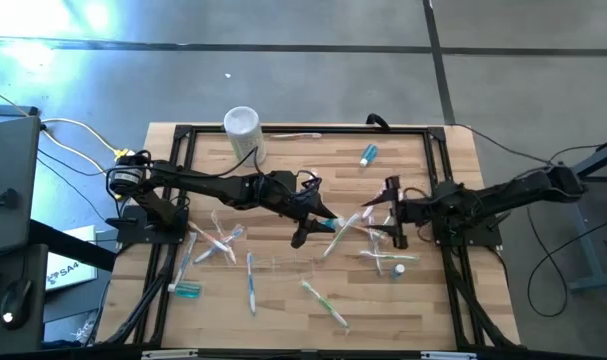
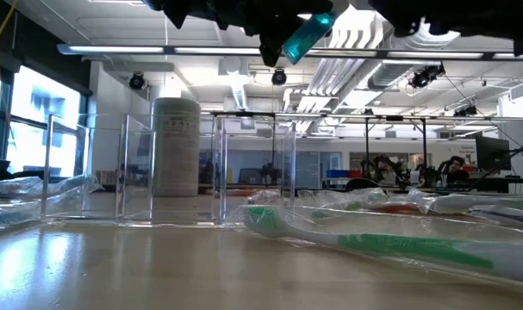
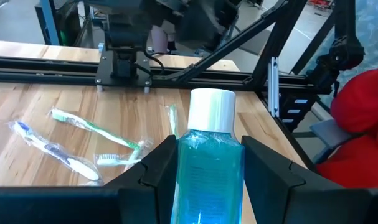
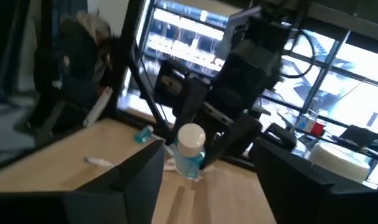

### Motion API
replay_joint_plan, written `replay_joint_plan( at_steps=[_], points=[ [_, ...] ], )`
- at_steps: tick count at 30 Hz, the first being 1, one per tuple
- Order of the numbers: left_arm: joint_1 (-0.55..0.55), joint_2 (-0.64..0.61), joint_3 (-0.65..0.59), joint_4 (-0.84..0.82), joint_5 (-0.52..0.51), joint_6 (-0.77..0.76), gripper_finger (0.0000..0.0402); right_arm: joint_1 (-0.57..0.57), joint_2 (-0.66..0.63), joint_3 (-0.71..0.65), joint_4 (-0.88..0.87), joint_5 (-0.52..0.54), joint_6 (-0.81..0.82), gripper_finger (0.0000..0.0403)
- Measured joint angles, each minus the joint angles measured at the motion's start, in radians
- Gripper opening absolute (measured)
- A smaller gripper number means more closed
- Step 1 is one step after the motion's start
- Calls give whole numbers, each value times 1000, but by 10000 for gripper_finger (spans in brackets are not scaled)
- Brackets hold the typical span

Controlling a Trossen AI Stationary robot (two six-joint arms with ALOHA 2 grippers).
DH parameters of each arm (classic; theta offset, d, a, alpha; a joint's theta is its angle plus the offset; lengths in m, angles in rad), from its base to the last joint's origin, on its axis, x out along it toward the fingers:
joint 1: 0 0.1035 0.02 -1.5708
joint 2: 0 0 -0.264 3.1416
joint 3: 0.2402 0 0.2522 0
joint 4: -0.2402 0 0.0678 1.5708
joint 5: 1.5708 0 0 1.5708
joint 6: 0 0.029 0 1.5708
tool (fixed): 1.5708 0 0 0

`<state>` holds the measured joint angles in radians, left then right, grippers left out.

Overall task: Pick & Place toothbrushing station
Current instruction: Put the blue mouthwash into the middle section of the transparent organizer

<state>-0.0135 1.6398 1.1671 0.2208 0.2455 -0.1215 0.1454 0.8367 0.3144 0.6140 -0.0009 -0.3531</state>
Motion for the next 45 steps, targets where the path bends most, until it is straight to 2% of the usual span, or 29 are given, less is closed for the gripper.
replay_joint_plan(
  at_steps=[7, 11, 15, 21, 29, 34, 45],
  points=[
    [0, 0, 0, -17, 26, -19, 141, 77, 235, 161, -38, 180, -160, 230],
    [0, -2, 0, -68, 37, -36, 141, 119, 317, 256, -163, 287, -164, 229],
    [0, -3, 2, -73, 32, -49, 141, 138, 388, 328, -288, 324, -136, 229],
    [0, -2, 2, -104, 34, -91, 141, 162, 450, 388, -381, 391, -149, 229],
    [0, -2, 2, -156, 36, -156, 141, 185, 459, 398, -385, 413, -235, 229],
    [0, -2, 2, -169, 37, -248, 141, 208, 459, 398, -386, 415, -307, 229],
    [0, -1, 0, -175, 41, -277, 141, 208, 493, 398, -347, 379, -359, 229]
  ],
)
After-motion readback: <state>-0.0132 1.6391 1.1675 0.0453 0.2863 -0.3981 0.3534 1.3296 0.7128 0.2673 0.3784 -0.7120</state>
